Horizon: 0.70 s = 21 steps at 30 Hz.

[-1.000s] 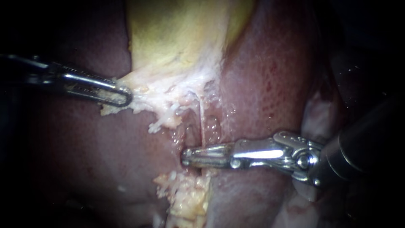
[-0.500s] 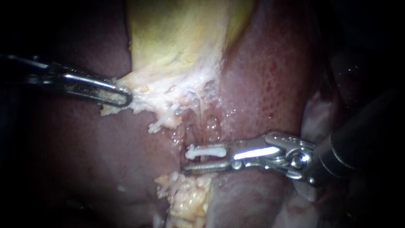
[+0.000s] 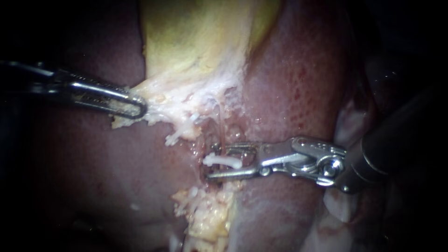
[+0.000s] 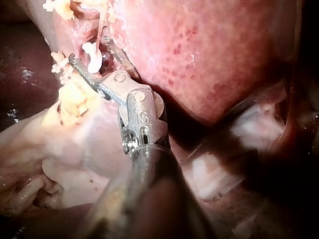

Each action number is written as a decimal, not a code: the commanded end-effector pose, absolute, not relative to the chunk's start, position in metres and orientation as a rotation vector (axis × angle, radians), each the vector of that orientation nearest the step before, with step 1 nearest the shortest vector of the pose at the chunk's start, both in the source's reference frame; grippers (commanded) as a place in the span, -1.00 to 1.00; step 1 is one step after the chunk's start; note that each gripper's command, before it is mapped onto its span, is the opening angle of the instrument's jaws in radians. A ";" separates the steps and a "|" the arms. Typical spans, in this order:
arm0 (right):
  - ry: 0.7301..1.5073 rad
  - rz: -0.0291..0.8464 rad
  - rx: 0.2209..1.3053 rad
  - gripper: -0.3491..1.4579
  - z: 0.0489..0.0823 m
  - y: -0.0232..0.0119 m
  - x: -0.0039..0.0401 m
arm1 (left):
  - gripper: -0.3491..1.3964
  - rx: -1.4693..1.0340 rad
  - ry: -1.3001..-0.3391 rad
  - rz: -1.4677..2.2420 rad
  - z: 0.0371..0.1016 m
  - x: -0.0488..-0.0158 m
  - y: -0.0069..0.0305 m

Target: Going back first clip right tube

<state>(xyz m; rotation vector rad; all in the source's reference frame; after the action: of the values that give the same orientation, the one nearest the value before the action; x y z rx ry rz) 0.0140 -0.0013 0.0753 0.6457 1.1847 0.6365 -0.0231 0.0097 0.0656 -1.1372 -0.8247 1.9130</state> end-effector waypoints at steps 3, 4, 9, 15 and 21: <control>1.187 0.633 0.635 -0.07 0.0753 -0.0012 0.0136 | -1.00 -1.137 -0.824 1.913 0.0656 -0.0231 0.0097; 1.189 0.628 0.632 -0.07 0.0753 -0.0012 0.0135 | -1.00 -1.137 -0.825 1.913 0.0656 -0.0230 0.0097; 1.234 0.467 0.532 -0.07 0.0742 -0.0018 0.0114 | -1.00 -1.137 -0.825 1.913 0.0655 -0.0229 0.0097; 1.263 0.352 0.442 -0.06 0.0718 -0.0012 0.0074 | -1.00 -1.138 -0.826 1.914 0.0655 -0.0228 0.0097; 1.215 0.247 0.372 -0.06 0.0690 0.0009 0.0048 | -1.00 -1.138 -0.826 1.914 0.0655 -0.0227 0.0096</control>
<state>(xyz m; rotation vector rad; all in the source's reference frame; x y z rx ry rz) 0.0046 0.0011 0.0686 0.3659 1.2063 0.2339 -0.0227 0.0096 0.0655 -1.1373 -0.8252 1.9141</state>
